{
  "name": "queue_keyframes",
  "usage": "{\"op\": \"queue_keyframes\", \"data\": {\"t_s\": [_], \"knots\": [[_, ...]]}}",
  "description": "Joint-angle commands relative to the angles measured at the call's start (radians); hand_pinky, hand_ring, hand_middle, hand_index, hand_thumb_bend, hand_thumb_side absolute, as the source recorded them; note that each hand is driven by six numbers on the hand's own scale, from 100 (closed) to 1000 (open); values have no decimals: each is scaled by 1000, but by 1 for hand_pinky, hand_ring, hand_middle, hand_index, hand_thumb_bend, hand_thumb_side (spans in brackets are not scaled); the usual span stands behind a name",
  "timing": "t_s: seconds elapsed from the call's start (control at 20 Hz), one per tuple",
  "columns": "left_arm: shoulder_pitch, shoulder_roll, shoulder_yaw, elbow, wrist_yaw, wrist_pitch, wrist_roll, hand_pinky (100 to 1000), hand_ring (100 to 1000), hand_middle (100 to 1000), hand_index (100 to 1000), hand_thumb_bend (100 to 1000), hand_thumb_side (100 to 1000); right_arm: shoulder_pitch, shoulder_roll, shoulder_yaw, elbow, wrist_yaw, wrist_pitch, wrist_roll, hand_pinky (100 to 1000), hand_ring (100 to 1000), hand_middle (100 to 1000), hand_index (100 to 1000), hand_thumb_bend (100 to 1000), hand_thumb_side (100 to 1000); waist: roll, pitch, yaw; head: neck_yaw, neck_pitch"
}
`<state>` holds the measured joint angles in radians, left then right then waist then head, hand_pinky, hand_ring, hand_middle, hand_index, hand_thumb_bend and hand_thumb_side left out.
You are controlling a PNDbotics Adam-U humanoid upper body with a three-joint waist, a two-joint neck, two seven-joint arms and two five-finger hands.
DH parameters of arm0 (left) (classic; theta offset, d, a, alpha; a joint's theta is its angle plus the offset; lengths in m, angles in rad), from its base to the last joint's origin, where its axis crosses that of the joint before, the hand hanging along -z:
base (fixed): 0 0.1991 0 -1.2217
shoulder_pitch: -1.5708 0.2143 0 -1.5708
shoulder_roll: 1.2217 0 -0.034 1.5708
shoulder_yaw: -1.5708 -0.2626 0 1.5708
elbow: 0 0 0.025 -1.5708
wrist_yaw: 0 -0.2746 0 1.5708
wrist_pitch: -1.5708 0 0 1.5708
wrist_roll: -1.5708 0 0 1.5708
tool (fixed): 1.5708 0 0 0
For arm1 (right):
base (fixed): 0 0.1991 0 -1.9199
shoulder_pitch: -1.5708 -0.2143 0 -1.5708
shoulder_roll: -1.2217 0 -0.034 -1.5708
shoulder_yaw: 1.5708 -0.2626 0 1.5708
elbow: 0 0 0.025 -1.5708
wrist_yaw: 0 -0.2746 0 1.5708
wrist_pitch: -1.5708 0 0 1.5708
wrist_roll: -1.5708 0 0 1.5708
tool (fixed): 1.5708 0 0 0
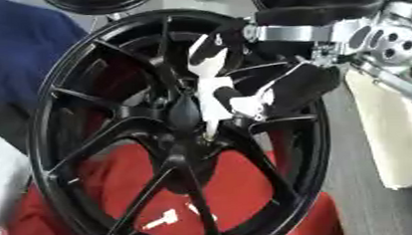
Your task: Pull the pin out of the wheel hub.
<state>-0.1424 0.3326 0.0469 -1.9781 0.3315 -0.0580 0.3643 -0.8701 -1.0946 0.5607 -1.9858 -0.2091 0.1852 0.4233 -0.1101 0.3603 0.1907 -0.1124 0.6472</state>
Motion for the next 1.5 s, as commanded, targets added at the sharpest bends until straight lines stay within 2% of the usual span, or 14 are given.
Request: {"op": "queue_keyframes", "data": {"t_s": [0.05, 0.7, 0.75, 0.95, 1.5], "knots": [[-5, 9, 2, -22, -4, 0, -1, 771, 707, 643, 697, 200, 739, -8, -27, -18, -14, -8, 3, 11, 803, 949, 867, 887, 100, 370, 5, -13, 0, 0, -14], [-6, 5, 0, -22, -4, 2, -4, 773, 708, 644, 697, 198, 742, -7, -26, -18, -14, -8, 18, 23, 804, 949, 861, 888, 100, 382, 4, -8, 1, 1, -18], [-6, 5, 0, -22, -4, 2, -4, 773, 708, 644, 697, 200, 741, -6, -26, -17, -14, -6, 19, 25, 814, 974, 867, 892, 100, 415, 3, -8, 2, 1, -18], [-6, 5, 0, -22, -5, 2, -5, 774, 708, 644, 697, 199, 742, -4, -24, -13, -14, 6, 31, 46, 816, 978, 865, 889, 100, 426, 1, -5, 4, 0, -19], [-6, 4, -1, -22, -6, 4, -6, 775, 709, 646, 697, 196, 746, 0, -26, -15, -14, 16, 42, 54, 810, 954, 835, 883, 100, 438, -1, -2, 2, 2, -14]]}}
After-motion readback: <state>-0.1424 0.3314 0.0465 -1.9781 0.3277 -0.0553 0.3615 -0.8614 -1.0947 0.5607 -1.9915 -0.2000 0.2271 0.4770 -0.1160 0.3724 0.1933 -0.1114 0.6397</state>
